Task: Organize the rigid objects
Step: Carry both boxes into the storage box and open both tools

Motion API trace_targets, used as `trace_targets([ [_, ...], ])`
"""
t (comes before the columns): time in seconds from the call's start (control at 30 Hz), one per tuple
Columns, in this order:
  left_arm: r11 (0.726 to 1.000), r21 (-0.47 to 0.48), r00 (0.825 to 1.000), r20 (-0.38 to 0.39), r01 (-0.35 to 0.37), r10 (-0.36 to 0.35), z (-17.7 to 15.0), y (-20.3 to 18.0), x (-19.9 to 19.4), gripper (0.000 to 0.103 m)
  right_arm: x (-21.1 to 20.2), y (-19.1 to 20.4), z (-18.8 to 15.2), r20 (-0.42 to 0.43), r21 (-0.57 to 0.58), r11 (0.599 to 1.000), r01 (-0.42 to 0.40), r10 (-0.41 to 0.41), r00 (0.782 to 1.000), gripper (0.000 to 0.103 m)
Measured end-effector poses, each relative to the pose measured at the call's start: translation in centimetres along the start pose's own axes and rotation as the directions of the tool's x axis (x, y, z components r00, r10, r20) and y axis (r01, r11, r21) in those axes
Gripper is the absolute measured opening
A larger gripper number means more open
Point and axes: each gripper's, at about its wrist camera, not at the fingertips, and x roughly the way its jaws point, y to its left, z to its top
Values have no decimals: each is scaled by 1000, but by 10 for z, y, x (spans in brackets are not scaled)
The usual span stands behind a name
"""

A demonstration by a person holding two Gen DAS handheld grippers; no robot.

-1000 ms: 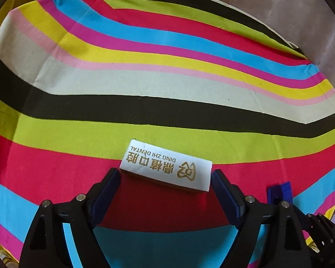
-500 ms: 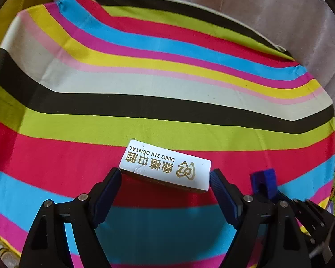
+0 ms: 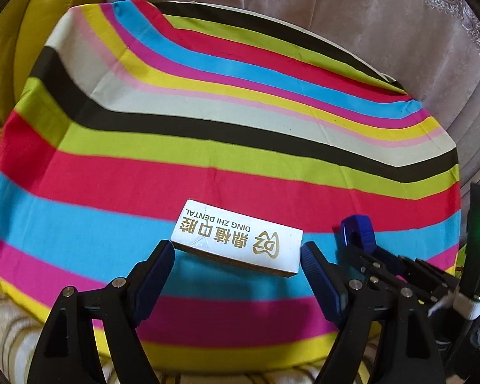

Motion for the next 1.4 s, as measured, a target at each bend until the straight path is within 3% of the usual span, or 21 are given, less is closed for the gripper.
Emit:
trace_targets([
  [0.33, 999, -51, 1000, 6, 11, -11, -37, 10, -37, 82, -44, 21, -24, 25, -74, 996, -45, 47, 999, 31],
  [0.63, 999, -11, 999, 32, 33, -32, -56, -6, -63, 82, -81, 16, -51, 46, -80, 997, -23, 27, 999, 31],
  [1.0, 992, 99, 995, 52, 75, -81, -80, -53, -91, 82, -129, -28, -93, 71, -11, 999, 31, -31, 997, 31],
  [1.4, 954, 262, 987, 29, 144, -157, -112, -124, -109, 82, -178, -107, -139, 98, 135, 981, 137, -150, 984, 31],
])
